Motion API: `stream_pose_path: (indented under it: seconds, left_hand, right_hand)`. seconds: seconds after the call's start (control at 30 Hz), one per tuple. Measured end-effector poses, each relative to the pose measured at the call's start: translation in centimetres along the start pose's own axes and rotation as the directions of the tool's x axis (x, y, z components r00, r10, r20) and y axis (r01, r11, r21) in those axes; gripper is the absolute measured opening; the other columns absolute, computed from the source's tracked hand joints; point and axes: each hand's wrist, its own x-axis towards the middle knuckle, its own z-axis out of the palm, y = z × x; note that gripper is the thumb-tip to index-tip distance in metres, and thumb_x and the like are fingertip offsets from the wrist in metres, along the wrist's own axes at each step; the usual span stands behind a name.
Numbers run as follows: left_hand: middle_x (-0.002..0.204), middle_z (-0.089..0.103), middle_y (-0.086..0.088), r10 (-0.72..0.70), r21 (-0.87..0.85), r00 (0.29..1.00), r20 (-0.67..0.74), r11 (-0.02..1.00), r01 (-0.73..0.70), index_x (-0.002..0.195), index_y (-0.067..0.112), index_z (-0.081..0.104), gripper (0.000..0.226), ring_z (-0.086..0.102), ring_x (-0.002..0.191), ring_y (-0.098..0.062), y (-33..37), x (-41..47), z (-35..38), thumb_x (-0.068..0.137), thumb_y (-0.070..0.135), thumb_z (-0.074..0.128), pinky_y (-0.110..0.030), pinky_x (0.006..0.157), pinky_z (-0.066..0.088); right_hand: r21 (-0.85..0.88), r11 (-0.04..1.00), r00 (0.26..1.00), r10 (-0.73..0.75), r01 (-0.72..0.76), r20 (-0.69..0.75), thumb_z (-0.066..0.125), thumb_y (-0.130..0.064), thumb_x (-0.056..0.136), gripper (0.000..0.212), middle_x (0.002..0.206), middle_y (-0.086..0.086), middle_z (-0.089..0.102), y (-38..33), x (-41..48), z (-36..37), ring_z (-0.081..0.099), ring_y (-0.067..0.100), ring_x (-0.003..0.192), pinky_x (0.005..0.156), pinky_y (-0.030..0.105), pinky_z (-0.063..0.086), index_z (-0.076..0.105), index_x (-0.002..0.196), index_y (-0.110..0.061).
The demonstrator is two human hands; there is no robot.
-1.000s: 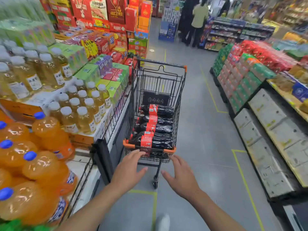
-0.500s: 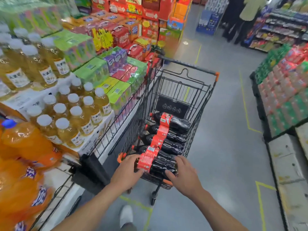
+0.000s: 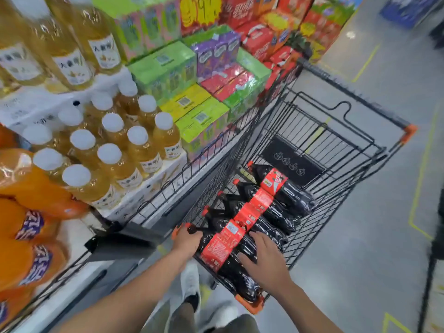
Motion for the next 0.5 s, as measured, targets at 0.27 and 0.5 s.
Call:
stream_pose_path:
  seconds: [0.27, 0.5]
  left_hand:
    - [0.109, 0.071, -0.026, -0.214, -0.176, 0.966, -0.143, 0.966, 0.188, 0.111, 0.000, 0.064, 0.021, 0.069, 0.098, -0.037, 0.9, 2.8, 3.6, 0.098, 0.016, 0.058, -0.040, 0.086, 0.054]
    - [0.108, 0.067, -0.022, -0.335, -0.243, 0.921, -0.200, 0.927, 0.285, 0.098, 0.000, 0.062, 0.024, 0.065, 0.105, -0.034, 1.9, 5.0, 5.7, 0.100, 0.023, 0.063, -0.039, 0.092, 0.051]
  right_hand:
    - [-0.043, 0.991, 0.975, -0.115, 0.126, 0.192, 0.036, -0.073, 0.084, 0.085, 0.153, -0.003, 0.043, 2.6, 5.6, 1.6, 0.039, 0.019, 0.142, 0.117, 0.044, 0.037, 0.035, 0.154, -0.025]
    - [-0.045, 0.975, 0.918, -0.189, 0.217, 0.348, 0.052, -0.061, 0.091, 0.074, 0.150, -0.002, 0.045, 5.1, 7.8, 2.6, 0.042, 0.020, 0.139, 0.114, 0.043, 0.040, 0.035, 0.151, -0.022]
